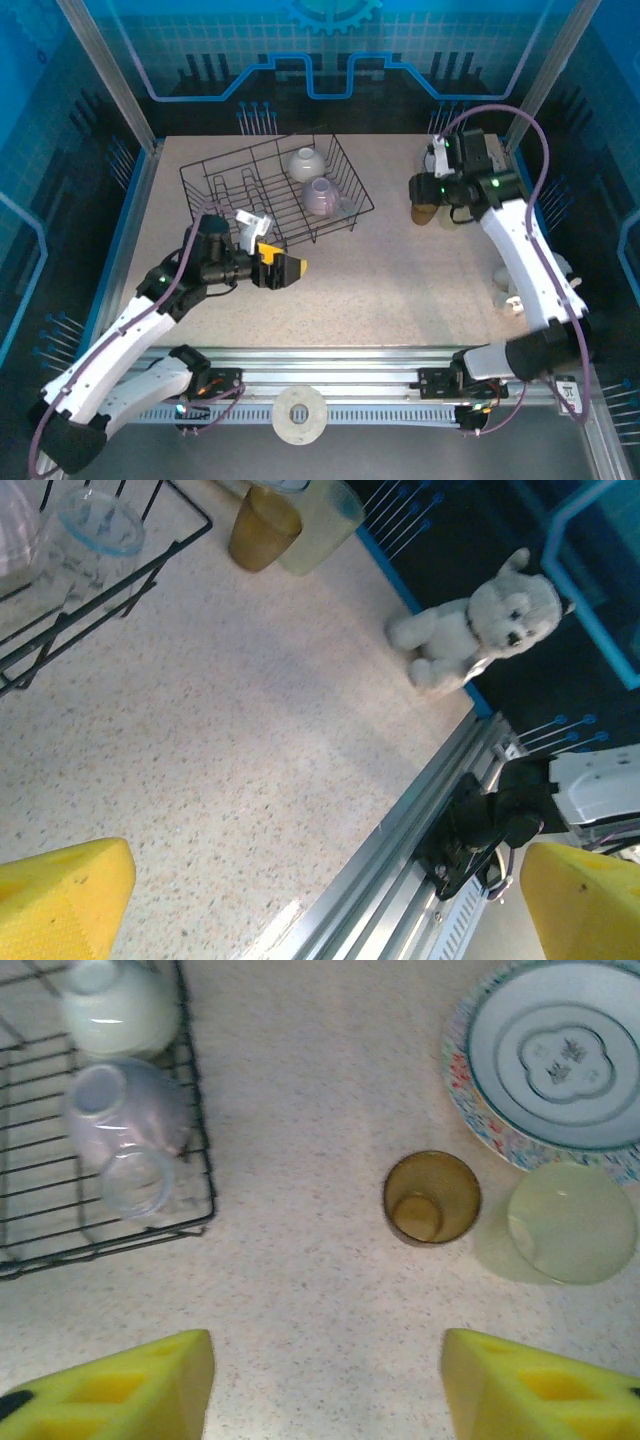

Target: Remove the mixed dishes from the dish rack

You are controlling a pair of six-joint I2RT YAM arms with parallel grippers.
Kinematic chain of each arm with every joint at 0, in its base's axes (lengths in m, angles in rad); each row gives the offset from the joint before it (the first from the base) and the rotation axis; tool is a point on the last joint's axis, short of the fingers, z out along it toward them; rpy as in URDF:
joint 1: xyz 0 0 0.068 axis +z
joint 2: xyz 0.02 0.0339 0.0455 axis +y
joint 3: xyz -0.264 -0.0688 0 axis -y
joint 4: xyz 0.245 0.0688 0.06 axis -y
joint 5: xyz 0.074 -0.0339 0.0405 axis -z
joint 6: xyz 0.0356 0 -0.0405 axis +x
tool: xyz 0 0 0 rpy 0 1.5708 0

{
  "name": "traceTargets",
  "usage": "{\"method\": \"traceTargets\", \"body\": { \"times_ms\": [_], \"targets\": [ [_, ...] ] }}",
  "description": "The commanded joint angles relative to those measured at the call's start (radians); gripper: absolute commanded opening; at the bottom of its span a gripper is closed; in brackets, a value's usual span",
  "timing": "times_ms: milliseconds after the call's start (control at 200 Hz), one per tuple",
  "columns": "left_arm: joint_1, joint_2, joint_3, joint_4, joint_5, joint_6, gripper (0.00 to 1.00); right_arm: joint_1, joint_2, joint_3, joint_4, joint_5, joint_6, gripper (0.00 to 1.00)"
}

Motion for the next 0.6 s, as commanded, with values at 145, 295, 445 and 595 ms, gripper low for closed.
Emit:
{"method": "traceTargets", "body": {
  "times_ms": [145, 295, 445, 595],
  "targets": [
    [-0.061, 0.274, 0.296, -0.194, -0.164, 0.007, 0.99, 0.019, -0.251, -0.181, 0.107, -0.233, 0.060, 0.83],
    [-0.078, 0.467, 0.462, -0.282, -0.246, 0.018, 0.99, 0.029, -0.356, -0.287, 0.119, -0.316, 0.106, 0.97],
    [-0.089, 0.646, 0.610, -0.335, -0.315, 0.035, 0.99, 0.038, -0.460, -0.376, 0.102, -0.332, 0.127, 1.00],
    [-0.101, 0.816, 0.767, -0.384, -0.377, 0.062, 0.99, 0.038, -0.546, -0.425, 0.075, -0.358, 0.138, 1.00]
  ]
}}
